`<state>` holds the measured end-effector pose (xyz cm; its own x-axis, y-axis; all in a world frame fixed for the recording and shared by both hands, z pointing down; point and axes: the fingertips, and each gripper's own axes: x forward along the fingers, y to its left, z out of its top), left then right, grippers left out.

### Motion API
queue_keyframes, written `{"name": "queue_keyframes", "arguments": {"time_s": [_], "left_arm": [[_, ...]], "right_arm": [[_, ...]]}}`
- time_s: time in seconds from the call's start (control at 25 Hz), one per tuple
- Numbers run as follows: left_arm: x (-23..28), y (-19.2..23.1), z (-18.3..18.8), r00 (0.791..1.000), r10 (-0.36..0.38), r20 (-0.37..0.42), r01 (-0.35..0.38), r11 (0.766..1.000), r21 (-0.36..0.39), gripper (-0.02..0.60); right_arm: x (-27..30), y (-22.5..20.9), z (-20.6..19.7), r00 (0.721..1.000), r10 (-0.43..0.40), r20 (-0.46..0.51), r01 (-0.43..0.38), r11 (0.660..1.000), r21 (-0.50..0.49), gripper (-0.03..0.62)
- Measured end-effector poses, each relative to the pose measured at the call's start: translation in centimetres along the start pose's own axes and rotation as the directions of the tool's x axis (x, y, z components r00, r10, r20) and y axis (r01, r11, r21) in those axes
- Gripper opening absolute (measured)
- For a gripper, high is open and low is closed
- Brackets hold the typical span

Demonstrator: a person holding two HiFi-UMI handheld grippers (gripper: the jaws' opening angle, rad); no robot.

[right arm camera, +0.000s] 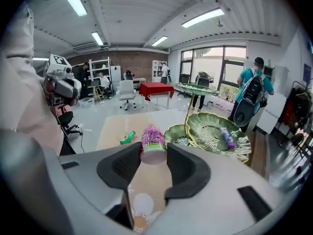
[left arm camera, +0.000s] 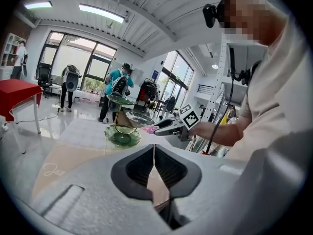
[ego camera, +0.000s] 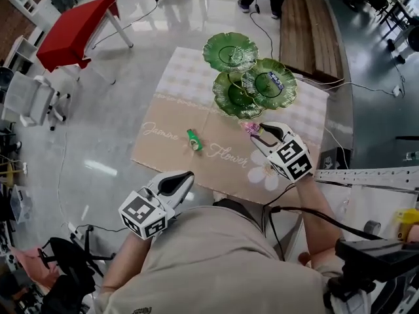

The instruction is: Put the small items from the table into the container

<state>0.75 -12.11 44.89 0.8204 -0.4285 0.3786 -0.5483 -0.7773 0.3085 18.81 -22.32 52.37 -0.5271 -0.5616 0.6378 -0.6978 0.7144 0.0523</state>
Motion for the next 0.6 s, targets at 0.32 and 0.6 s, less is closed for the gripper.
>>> {"name": "queue_keyframes", "arguments": {"time_s": [0.32,0.6], "left_arm": [[-0.2,-0.2,0.1,1.0,0.007,0.0,-0.007,1.0,0.002,0.009],[-1.1,0.4,-0.2,0.998,0.056,-0.004,-0.056,0.998,-0.005,0.009]], "right_arm": [[-2.6,-7.2,2.4,0.988,-0.15,0.03,0.15,0.989,0.019,0.173],[-1.3,-12.5,3.2,0.973,-0.228,0.023,0.227,0.973,0.038,0.173]]}}
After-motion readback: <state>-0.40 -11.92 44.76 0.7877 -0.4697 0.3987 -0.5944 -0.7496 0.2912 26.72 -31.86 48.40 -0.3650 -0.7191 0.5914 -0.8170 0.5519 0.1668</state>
